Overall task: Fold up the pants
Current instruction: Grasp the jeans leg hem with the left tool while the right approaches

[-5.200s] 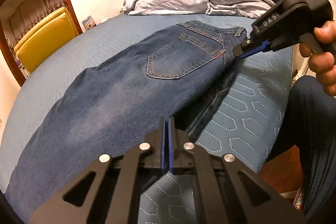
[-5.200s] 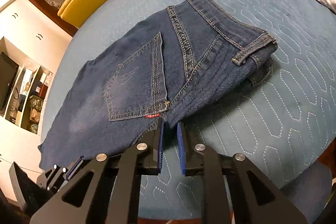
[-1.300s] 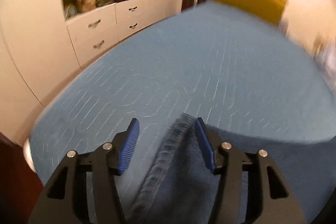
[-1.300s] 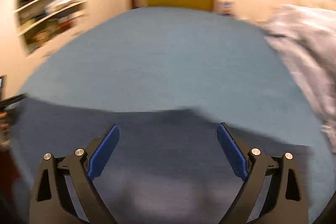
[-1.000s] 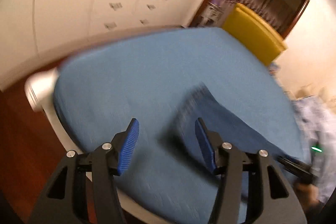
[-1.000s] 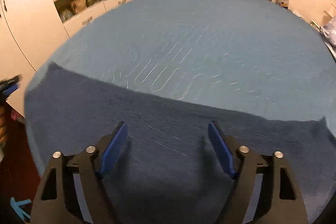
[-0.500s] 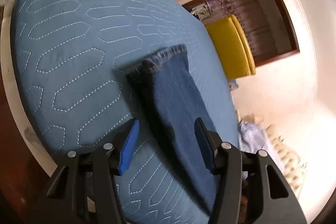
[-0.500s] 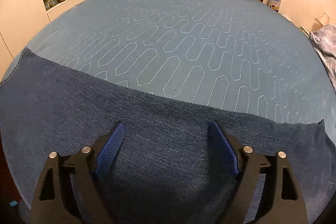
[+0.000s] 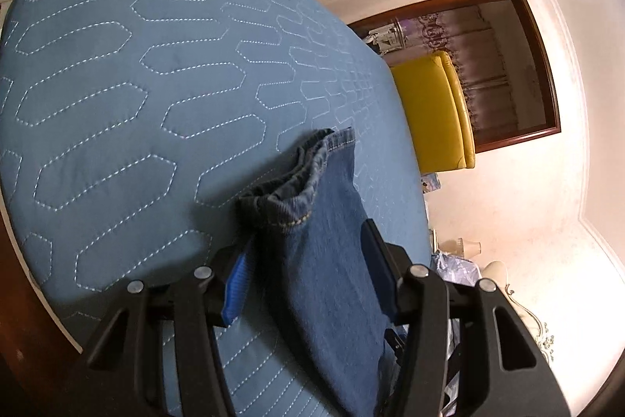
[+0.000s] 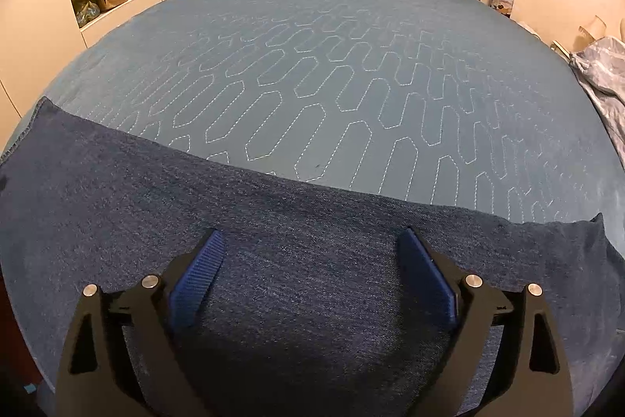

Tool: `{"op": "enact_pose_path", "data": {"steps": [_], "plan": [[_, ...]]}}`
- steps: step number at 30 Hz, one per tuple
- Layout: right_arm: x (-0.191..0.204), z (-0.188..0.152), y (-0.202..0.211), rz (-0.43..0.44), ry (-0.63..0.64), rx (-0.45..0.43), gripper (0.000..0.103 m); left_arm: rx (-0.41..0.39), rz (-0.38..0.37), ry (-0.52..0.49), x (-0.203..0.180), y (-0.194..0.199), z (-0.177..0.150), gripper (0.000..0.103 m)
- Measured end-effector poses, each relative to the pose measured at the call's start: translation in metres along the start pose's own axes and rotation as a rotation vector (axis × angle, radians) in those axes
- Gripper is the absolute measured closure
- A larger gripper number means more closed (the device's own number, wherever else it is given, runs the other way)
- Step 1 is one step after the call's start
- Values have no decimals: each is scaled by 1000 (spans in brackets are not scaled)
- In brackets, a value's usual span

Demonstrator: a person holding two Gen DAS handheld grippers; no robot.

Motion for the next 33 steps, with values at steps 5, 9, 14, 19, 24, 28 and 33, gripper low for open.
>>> {"op": "enact_pose_path", "data": {"steps": [5,9,14,19,24,28,33], "plan": [[-6,0,-1,5,-6,-3,13,-9,2,14,2,-4,2,60],[-7,-2,-1,5,-6,-6,13,-2,45,0,6,-8,2,81],[-8,-2,-1,2,-6,-4,13,4,42,-21,10,-6,0,89],[1,4,14,-11,-11,14,24,3,16,-9,14,-6,-1,88],[40,21,25,36,62,-8,24,9,-4,8,21,-6,-1,88],[55,32,4,25,73,36,23,8,39,-18,16,-7,-2,89],[46,36,3,22,41,52,17,-27,137,-114,-11,-1,-8,92]]}}
Point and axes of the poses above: each gripper's, at about its wrist camera, not at the fingertips, and y roughly against the way its jaws point, x to its left, z to its top, the point moved 1 cm from there along -y, roughly the way its jaws point, and after that the axes turned 6 degrees about x, right-handed, at the moved point
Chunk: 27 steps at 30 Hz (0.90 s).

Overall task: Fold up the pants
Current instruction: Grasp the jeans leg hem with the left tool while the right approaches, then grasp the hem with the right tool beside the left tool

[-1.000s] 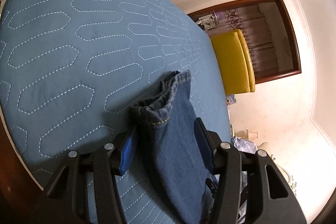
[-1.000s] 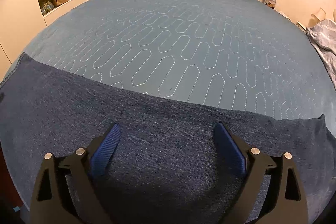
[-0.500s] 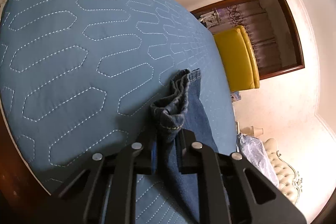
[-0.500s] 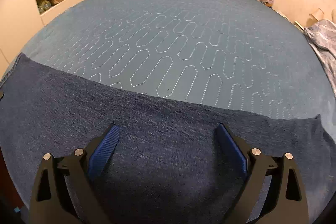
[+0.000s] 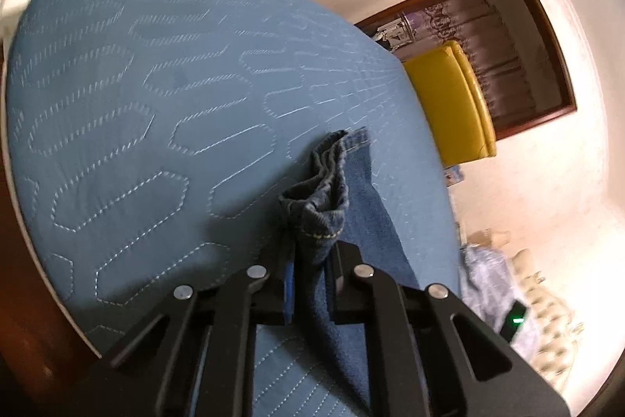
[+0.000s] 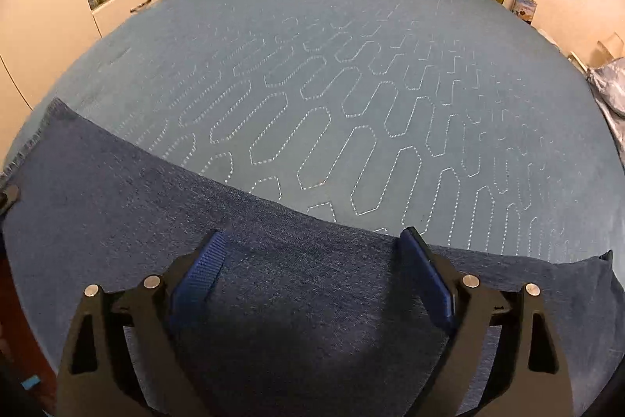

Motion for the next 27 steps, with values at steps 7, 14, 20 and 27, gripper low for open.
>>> {"op": "enact_pose_path", "data": {"steps": [7,14,20,27], "plan": [[-75,-17,27,225,-206,78,15,-122,322,-428,-113,18,-27,94],[-168,-55,53,611,-485,140,14,-225,506,-1102,-277,-8,-162,94],[-251,-104,85,638,-620,90,14,-142,451,-1535,-311,-82,-353,94],[-306,-161,75,629,-704,128,14,-183,585,-1876,-266,-133,-468,52]]}}
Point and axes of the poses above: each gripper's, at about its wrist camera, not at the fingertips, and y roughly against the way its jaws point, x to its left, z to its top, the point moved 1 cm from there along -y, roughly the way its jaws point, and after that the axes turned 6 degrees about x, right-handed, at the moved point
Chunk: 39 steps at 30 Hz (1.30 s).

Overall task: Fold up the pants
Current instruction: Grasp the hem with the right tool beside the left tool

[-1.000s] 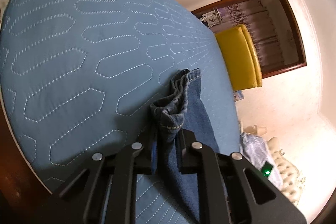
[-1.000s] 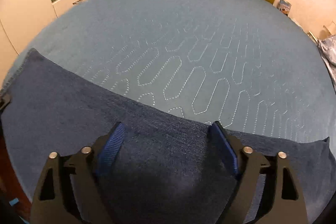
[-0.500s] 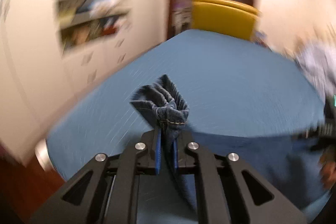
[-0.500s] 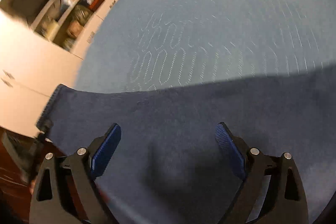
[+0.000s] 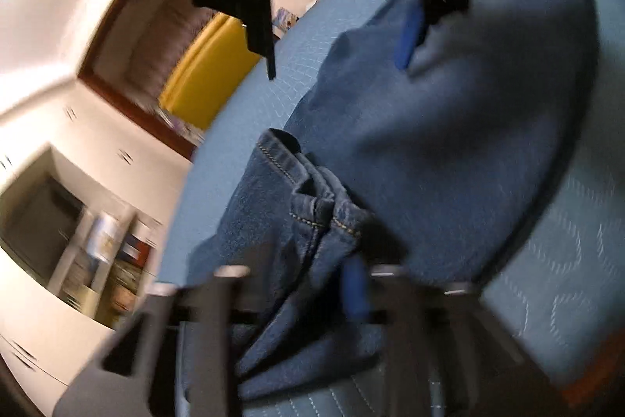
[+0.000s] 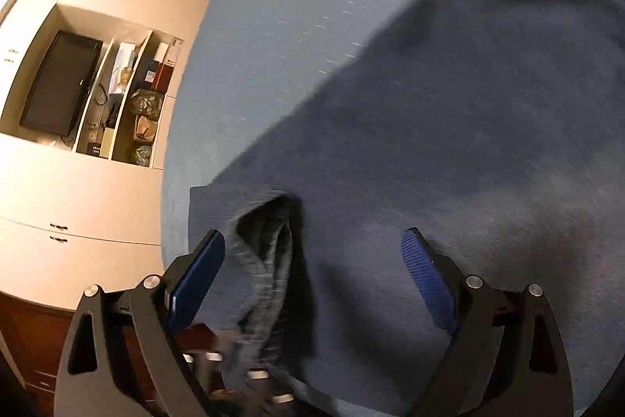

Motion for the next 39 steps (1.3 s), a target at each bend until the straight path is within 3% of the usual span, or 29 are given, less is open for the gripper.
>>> {"op": "enact_pose_path", "data": {"steps": [2,6,10,13,15,16,17,19,23,28,33,39], "plan": [[-6,-3,-2,7,-10,-6,14,-20,39,-7,0,7,-3,42],[-11,-4,-1,15,-7,-14,14,-12,40,-39,5,7,-2,39],[-6,-1,-7,29,1,3,14,-16,-44,-66,13,4,1,40],[1,-1,-12,33,10,19,14,-1,-168,-65,20,-8,5,40],[7,1,-20,44,7,38,14,22,-257,-32,28,-20,11,46],[9,1,-22,51,4,49,14,33,-315,-9,34,-24,12,74],[11,-1,-24,66,0,62,14,39,-309,-5,36,-25,13,82],[13,-3,-27,103,-18,91,14,-1,-288,32,48,-16,13,82],[14,-7,-26,169,-52,128,14,-35,-351,222,95,-6,13,83],[19,-10,-40,327,-158,203,14,-57,-324,243,124,-3,12,83],[43,-13,-67,501,-208,288,14,-64,-318,244,124,16,0,83],[55,-4,-94,535,-230,321,14,-54,-301,267,121,28,-5,83]]}}
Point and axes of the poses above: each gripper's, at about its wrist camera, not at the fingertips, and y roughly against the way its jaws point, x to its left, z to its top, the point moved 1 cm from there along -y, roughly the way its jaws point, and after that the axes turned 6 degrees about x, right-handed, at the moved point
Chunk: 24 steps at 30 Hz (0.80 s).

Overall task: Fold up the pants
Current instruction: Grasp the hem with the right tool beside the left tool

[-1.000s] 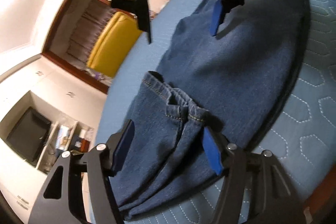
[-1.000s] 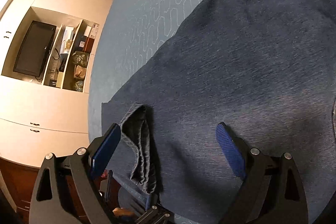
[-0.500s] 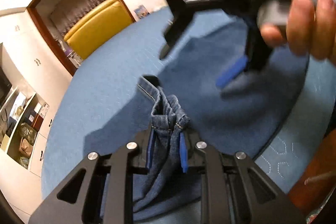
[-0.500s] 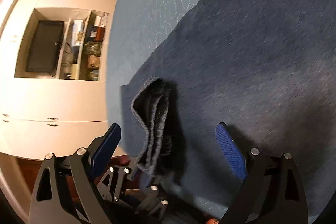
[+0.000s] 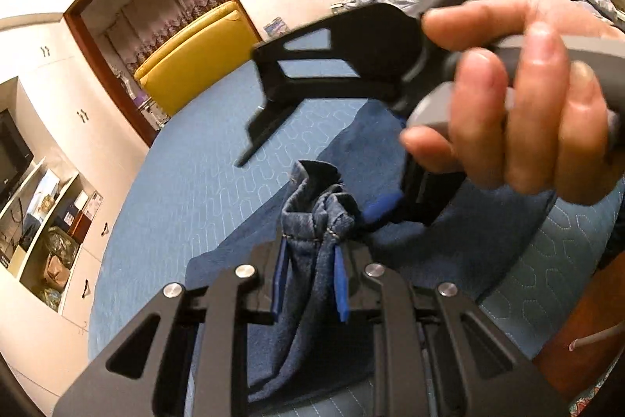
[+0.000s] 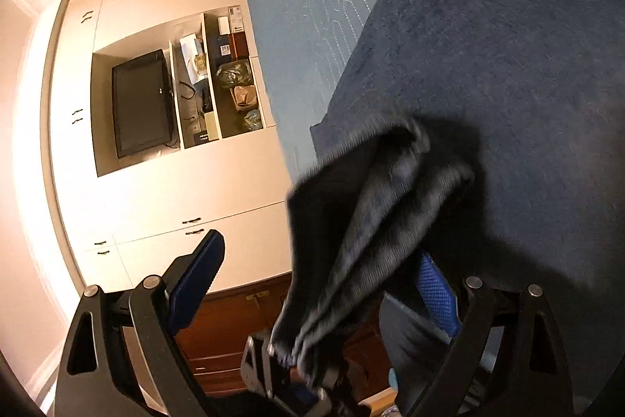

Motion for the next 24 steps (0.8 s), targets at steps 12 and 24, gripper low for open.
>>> {"op": "enact_pose_path", "data": {"steps": [12,24], "plan": [[-13,-18,-11,83,-64,-7,14,10,-26,22,1,-5,6,83],[30,27,-5,-295,213,-70,90,6,95,-284,-88,-26,-13,88]]}}
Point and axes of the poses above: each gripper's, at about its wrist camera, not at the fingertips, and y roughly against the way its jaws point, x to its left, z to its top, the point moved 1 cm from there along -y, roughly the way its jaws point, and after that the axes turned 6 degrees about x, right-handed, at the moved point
